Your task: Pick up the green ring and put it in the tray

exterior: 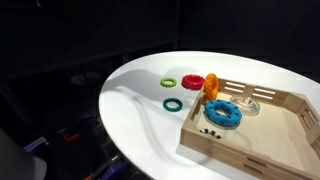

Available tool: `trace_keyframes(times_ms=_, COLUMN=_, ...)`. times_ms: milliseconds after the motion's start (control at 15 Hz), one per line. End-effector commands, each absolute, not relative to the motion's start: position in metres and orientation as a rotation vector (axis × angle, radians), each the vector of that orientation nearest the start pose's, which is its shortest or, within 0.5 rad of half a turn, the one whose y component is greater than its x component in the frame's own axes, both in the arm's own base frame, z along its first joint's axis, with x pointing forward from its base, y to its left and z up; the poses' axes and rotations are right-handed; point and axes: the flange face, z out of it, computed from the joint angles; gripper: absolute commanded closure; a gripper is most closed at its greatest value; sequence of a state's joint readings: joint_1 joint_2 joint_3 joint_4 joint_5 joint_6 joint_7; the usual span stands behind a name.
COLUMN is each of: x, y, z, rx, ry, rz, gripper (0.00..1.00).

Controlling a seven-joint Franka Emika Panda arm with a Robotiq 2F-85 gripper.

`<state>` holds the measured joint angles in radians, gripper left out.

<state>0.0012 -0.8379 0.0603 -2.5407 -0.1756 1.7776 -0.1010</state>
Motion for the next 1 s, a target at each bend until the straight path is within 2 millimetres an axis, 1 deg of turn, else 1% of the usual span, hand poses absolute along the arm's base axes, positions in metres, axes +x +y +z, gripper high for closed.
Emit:
trace_keyframes(times_ms=0, x=0.308, y=0.007, z=0.539, rx=-3.347, ry=-0.292, rz=-0.111, gripper=0.0)
trace_keyframes(times_ms=400, x=0.308, y=0.007, z=0.539, rx=-3.347, ry=-0.292, rz=-0.111, gripper=0.0)
trace_keyframes(times_ms=733, x=0.322, y=0.011, z=0.547, rx=-3.336, ry=-0.261, rz=-0.115, gripper=0.0)
trace_keyframes(times_ms=933, x=0.337, y=0.015, z=0.556, rx=-3.33, ry=-0.233, rz=-0.128, gripper=0.0)
